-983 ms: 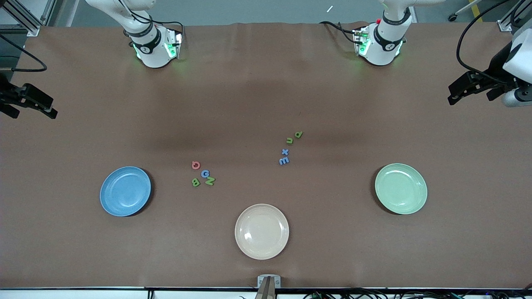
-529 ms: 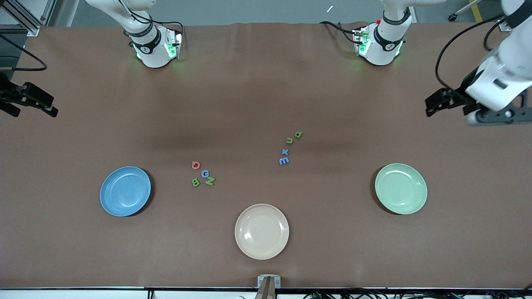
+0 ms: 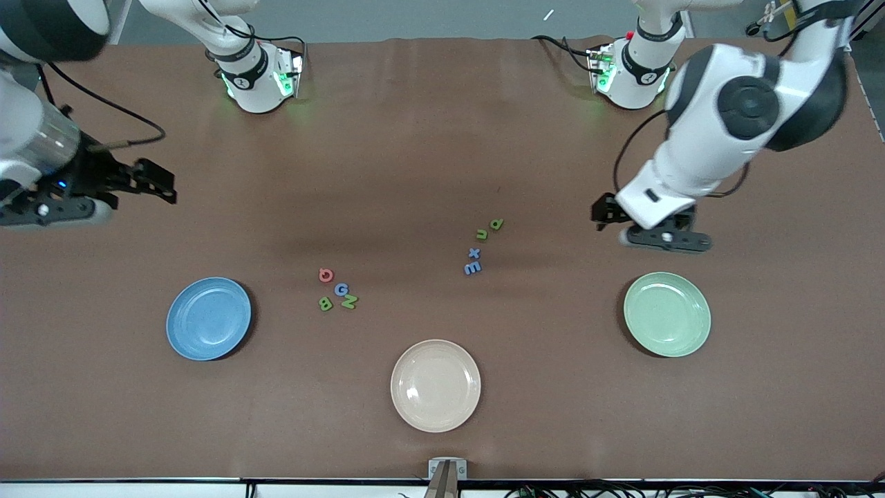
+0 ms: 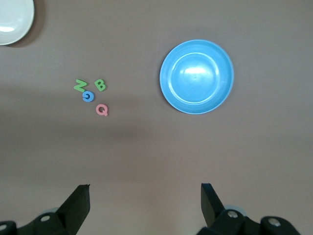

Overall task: Sort uppercase to blue plate, lowercase to green plate
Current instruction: 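Grasp the pink Q with the right gripper while the left gripper grasps green p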

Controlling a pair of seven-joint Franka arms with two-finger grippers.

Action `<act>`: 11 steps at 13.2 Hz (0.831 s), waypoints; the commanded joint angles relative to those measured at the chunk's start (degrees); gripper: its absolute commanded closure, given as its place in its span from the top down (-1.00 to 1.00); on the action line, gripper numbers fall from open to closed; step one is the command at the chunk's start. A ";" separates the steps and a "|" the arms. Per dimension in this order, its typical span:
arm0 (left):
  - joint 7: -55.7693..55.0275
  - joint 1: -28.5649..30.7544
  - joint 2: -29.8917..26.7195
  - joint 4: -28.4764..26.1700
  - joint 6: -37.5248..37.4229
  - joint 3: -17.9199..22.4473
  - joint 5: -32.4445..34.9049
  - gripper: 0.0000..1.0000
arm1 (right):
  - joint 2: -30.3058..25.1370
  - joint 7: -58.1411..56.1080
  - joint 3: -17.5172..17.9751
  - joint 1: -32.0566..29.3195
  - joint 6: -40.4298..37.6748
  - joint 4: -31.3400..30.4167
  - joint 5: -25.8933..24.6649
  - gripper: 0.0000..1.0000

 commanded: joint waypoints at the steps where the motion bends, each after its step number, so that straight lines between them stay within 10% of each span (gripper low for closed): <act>1: -2.72 -2.70 4.28 -1.54 4.32 -2.36 2.63 0.98 | 3.24 2.72 0.27 1.91 3.19 -1.41 0.25 1.00; 11: -25.75 -15.29 23.46 -1.80 16.28 -2.62 18.72 0.62 | 21.43 11.25 7.92 4.62 27.00 -5.72 -0.71 1.00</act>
